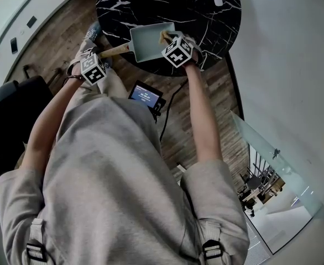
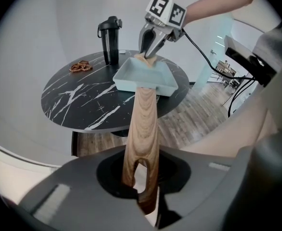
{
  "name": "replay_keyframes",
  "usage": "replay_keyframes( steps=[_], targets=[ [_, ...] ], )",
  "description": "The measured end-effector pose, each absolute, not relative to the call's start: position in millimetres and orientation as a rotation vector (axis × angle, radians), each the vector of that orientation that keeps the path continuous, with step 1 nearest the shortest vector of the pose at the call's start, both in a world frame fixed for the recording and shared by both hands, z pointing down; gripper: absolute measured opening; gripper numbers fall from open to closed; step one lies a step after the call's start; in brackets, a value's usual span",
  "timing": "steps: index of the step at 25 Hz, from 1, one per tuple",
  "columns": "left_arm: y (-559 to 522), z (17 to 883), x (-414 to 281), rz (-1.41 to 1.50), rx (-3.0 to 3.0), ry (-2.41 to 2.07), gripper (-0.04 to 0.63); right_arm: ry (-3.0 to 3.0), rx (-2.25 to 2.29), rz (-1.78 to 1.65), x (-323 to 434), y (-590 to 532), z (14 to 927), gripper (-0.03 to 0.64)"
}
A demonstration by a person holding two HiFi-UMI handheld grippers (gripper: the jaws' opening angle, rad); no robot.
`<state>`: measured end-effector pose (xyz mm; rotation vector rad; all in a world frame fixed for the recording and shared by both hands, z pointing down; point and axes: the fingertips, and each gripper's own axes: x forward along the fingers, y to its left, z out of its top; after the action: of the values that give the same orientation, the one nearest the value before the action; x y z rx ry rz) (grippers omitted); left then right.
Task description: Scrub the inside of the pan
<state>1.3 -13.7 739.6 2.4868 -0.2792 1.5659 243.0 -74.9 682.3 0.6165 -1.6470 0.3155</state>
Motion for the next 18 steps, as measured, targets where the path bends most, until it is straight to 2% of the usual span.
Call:
replay_keyframes(
  steps=[12, 18],
  targets=[
    [-10, 735, 0, 1.536, 2.483, -0.274, 0.038, -1.463, 0.594, 0.263, 253, -79, 722, 0.08],
    [-10, 735, -2, 1.52, 2.458, -0.273, 0.04, -1.483, 0.667, 0.36, 251, -81, 722, 0.074]
  ],
)
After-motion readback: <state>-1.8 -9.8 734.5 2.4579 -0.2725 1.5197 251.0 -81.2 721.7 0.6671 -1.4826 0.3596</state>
